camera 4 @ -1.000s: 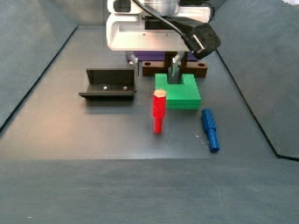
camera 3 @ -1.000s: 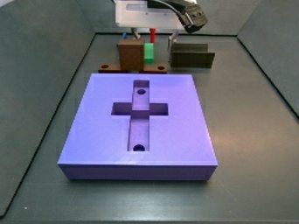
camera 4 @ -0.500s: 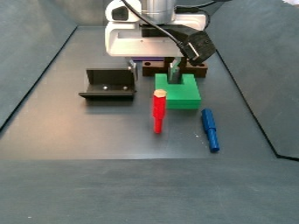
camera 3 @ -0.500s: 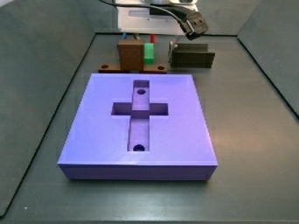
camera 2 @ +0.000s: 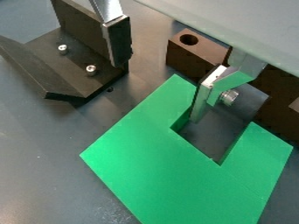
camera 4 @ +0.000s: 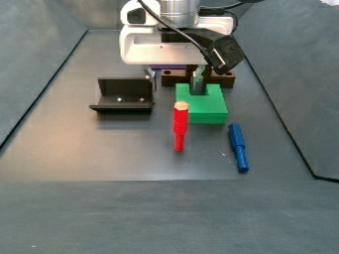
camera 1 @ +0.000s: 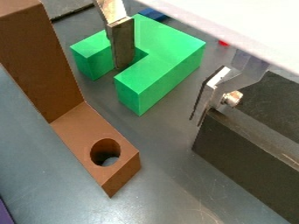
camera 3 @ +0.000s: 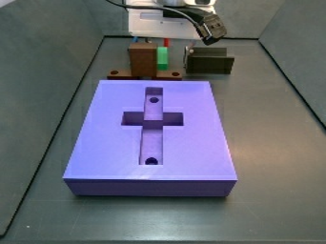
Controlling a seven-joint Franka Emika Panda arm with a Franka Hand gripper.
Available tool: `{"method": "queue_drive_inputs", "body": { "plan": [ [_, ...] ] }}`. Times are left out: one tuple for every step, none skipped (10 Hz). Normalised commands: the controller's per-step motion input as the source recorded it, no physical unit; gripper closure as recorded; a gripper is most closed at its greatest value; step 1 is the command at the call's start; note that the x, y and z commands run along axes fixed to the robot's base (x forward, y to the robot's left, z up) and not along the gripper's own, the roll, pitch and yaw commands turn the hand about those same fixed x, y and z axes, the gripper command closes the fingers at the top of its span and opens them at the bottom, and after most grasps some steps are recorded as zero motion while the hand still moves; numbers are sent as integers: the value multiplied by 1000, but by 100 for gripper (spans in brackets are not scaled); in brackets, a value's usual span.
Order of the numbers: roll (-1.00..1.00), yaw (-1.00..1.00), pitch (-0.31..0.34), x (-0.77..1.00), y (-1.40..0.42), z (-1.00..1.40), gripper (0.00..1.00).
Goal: Pick up the green object. Move up. Place the green object on the fixture. Regrasp the green object. Move to above the board. Insert the green object.
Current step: Pick up the green object.
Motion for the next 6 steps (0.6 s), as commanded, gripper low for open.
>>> {"method": "queue_drive_inputs", "body": {
  "plan": [
    [23,11,0,-11,-66,-323,0],
    [64,0,0,-103,-46,-351,0],
    [100,0,0,-206,-34,-409,0],
    [124,0,0,-174,-97,-489,0],
    [100,0,0,3,-174,-460,0],
    [61,0,0,49,-126,-260,0]
  ]
}}
